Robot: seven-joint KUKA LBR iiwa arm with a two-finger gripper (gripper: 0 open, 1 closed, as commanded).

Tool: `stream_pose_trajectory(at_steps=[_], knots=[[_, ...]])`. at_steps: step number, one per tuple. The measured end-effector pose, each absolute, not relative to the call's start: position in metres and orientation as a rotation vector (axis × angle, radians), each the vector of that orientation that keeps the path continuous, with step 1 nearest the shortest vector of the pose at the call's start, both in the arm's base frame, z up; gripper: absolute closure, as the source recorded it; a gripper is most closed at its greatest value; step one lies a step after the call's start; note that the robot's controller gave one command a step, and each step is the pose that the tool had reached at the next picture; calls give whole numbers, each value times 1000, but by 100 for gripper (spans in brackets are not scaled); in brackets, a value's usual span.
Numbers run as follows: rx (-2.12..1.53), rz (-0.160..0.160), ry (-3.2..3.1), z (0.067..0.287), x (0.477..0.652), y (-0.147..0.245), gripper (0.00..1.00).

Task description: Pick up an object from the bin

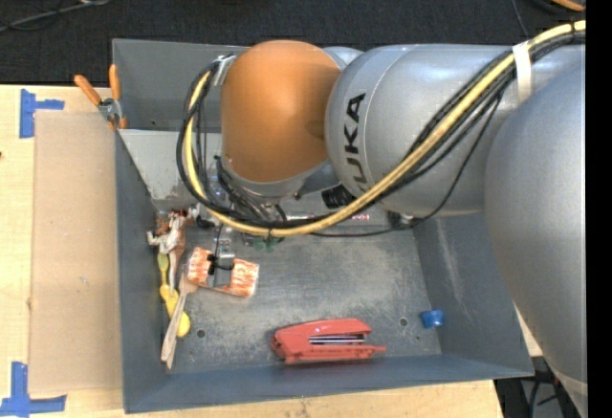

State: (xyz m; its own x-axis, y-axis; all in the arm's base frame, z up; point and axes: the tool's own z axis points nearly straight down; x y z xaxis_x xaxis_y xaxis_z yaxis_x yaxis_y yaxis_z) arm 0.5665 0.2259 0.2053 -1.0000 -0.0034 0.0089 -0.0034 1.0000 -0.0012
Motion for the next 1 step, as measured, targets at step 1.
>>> stream_pose_trajectory(at_steps=[1], knots=[[-4,-1,-3141,210,569,224,0]])
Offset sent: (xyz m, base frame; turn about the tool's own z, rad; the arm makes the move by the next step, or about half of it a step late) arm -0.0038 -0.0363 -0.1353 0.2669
